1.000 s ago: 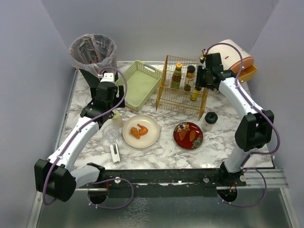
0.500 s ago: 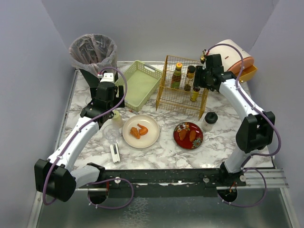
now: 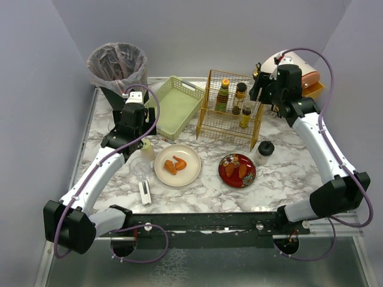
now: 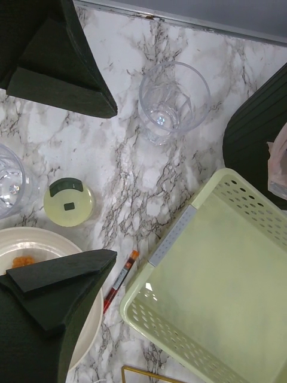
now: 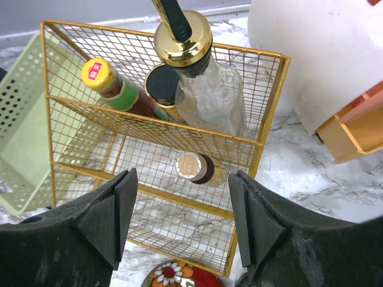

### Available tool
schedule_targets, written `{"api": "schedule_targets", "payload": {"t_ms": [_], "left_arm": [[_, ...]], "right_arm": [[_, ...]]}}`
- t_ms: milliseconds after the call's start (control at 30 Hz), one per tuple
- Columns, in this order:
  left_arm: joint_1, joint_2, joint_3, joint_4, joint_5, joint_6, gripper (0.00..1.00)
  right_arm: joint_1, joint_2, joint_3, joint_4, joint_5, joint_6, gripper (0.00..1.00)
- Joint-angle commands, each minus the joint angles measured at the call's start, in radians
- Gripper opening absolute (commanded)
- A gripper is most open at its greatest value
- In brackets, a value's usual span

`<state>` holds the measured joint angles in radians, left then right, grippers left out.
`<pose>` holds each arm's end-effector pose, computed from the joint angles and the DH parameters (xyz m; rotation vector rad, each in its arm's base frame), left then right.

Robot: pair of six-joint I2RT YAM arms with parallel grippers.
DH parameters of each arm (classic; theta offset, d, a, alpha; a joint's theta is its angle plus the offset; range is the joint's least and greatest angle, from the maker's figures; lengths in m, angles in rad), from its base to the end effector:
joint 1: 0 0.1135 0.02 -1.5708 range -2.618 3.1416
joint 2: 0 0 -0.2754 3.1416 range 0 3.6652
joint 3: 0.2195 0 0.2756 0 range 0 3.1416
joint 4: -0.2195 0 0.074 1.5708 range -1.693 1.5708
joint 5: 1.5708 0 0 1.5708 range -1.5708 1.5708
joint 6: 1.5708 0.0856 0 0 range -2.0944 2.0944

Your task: Clear the kitchen counter

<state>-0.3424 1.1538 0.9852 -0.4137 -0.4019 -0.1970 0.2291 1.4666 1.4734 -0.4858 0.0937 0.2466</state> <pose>0.3045 -0.0730 0.2953 -0.0770 2.1020 0.1103 0.3926 0.0833 0.3759 0.0764 2.0520 0.2003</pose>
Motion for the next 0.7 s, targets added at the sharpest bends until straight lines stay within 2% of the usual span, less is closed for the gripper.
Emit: {"api": "schedule_targets", "payload": {"t_ms": [0, 200, 333, 433, 667], "left_arm": [[0.005, -0.017, -0.007, -0.013, -0.033, 0.008, 0.99], [0.005, -0.018, -0.007, -0.013, -0.035, 0.007, 0.99], [0.006, -0.015, -0.005, -0.013, -0.035, 0.005, 0.99], [0.006, -0.01, -0.004, -0.013, -0.034, 0.005, 0.99], [0.006, -0.009, -0.005, -0.013, -0.038, 0.005, 0.99]], "right_arm": [[0.003, -0.082, -0.04, -0.05, 0.029, 0.012, 0.69], [0.003, -0.208, -0.152, -0.2, 0.113, 0.014, 0.72], [0.003, -0.289, -0.24, -0.244, 0.151, 0.036, 0.86], [0.003, -0.316, -0.298, -0.268, 0.15, 0.049, 0.91], [0.003, -0.332, -0.431, -0.262, 0.06, 0.079, 0.92]]}}
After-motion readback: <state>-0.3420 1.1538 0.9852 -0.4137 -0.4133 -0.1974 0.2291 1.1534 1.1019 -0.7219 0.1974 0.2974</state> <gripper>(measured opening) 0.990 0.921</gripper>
